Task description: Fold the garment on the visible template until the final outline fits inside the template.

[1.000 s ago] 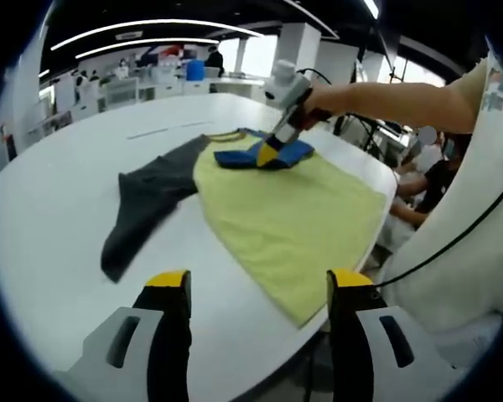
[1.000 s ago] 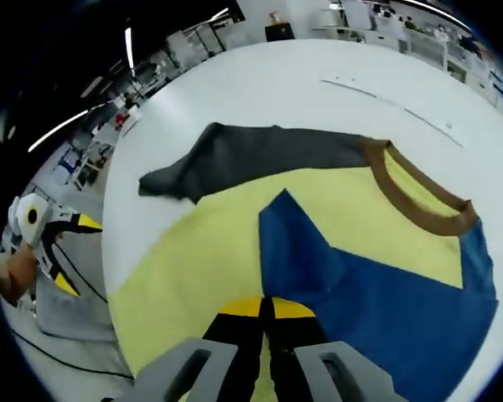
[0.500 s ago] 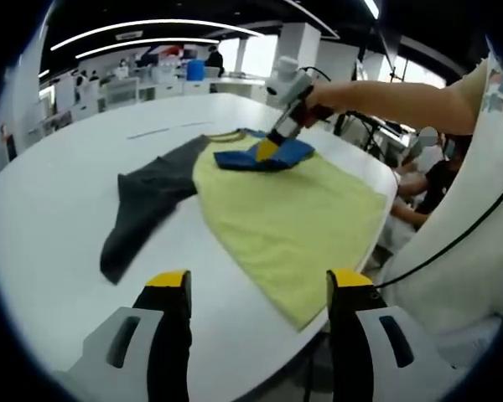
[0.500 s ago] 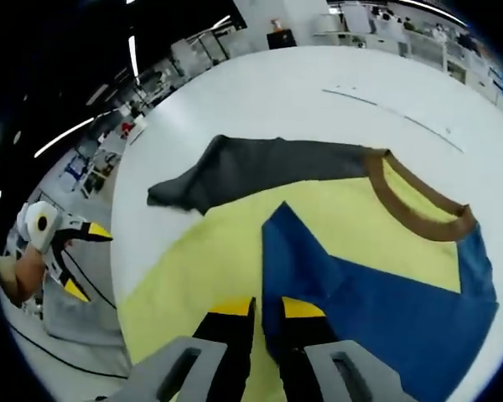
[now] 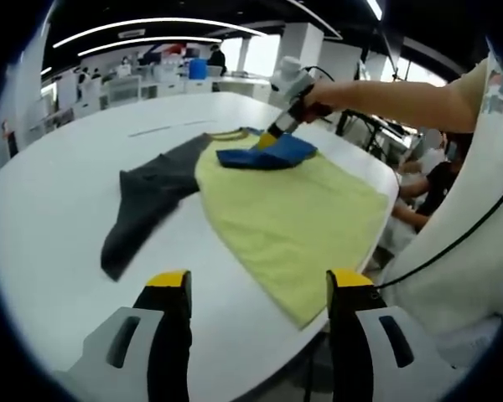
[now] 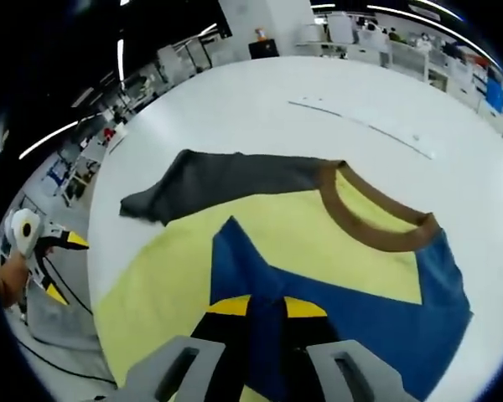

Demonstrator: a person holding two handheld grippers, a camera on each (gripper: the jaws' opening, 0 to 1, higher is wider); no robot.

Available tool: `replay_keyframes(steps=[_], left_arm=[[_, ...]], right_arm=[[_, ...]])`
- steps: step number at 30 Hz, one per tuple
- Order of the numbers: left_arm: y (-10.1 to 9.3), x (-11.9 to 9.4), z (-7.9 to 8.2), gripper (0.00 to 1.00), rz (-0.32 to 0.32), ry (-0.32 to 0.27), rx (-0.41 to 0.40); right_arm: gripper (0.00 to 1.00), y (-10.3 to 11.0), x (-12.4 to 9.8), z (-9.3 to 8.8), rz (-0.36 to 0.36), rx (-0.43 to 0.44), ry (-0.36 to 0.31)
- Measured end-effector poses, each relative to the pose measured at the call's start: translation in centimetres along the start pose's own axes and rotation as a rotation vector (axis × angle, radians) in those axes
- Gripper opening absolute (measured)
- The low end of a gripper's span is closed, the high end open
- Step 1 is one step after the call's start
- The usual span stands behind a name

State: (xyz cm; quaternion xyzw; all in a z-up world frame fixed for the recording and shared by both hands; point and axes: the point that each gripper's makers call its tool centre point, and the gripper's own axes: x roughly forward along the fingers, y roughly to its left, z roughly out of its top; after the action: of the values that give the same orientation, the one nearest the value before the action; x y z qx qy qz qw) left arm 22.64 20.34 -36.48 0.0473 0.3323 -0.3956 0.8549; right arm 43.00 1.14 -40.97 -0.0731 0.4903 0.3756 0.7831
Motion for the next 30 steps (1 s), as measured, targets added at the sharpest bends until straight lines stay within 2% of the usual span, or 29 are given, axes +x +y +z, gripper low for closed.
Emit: replay_keyframes(steps=[8,16,23,30], left_arm=[[0.3,-0.1,-0.1,0.62,0.007,0.001,-0.008],[0.6,0.2,0.1,0.62,0.005,0.005,-0.002],[0.9,0.3,0.2,0.62,0.002,0.004,-0.002],[1.2,0.4,0.1,0.62,-0.001,0.004,0.002]], right_arm=[[0.12,-0.6,0.8,-0.1,-0.018,0.006,0.014],[0.05,-0.2,1.4,-0.1,-0.022,-0.038,0.028],[0.00,-0.2,0.9,0.1,-0.013,-0.049,0.020],[0.00,1.6,0.4,1.2,0.041,-0.023,-0.013]])
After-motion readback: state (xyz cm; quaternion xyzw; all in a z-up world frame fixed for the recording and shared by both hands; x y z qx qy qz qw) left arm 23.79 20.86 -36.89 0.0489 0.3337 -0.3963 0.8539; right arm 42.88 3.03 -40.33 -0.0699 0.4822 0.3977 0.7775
